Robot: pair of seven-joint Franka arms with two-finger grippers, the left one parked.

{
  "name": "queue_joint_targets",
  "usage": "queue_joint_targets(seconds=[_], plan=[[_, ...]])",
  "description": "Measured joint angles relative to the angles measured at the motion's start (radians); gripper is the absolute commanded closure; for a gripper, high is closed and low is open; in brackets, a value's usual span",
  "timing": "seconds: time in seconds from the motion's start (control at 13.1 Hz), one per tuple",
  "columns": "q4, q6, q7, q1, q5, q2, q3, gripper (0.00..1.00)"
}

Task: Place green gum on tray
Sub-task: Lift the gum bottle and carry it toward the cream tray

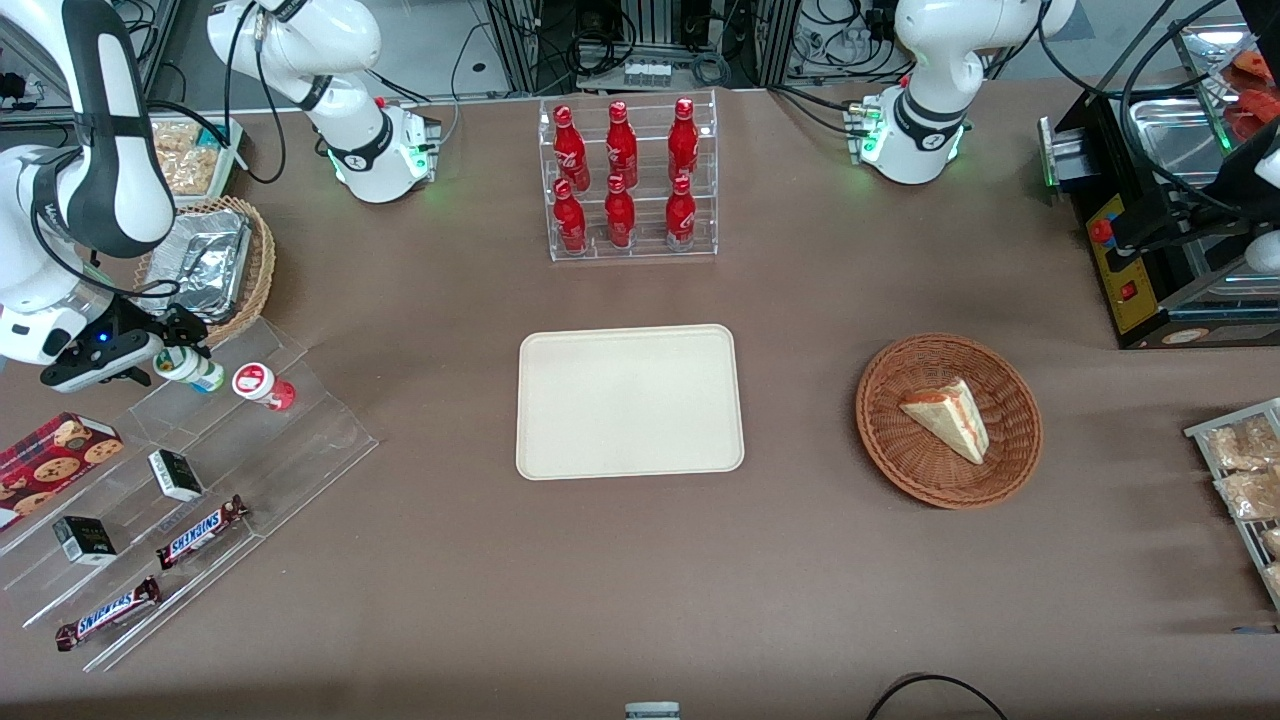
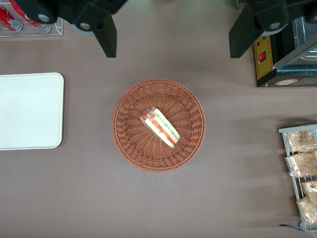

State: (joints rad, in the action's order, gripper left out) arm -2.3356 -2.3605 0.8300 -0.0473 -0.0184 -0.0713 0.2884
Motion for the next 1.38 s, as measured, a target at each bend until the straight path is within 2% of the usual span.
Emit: queue_joint_targets(seconds=[0.08, 0.15, 0.23, 0.46, 0.61, 0.99, 1.22, 1.38], plan=[[0.0, 0.003, 0.0, 0.0, -0.003, 0.001, 0.0, 0.73], [0.0, 0.004, -0.002, 0.0, -0.007, 0.001, 0.0, 0.92], [0.001, 0.005, -0.008, 0.0, -0.009, 0.001, 0.0, 0.99], [0.005, 0.018, -0.023, 0.004, -0.01, 0.001, 0.0, 1.0], [0.037, 0.079, -0.023, 0.005, -0.01, 0.0, 0.0, 1.0], [0.253, 0.457, -0.032, 0.028, -0.011, -0.02, -0.004, 1.0], [0.348, 0.649, -0.183, 0.135, -0.014, -0.072, -0.007, 1.0], [0.367, 0.686, -0.347, 0.248, -0.015, -0.106, -0.016, 1.0]])
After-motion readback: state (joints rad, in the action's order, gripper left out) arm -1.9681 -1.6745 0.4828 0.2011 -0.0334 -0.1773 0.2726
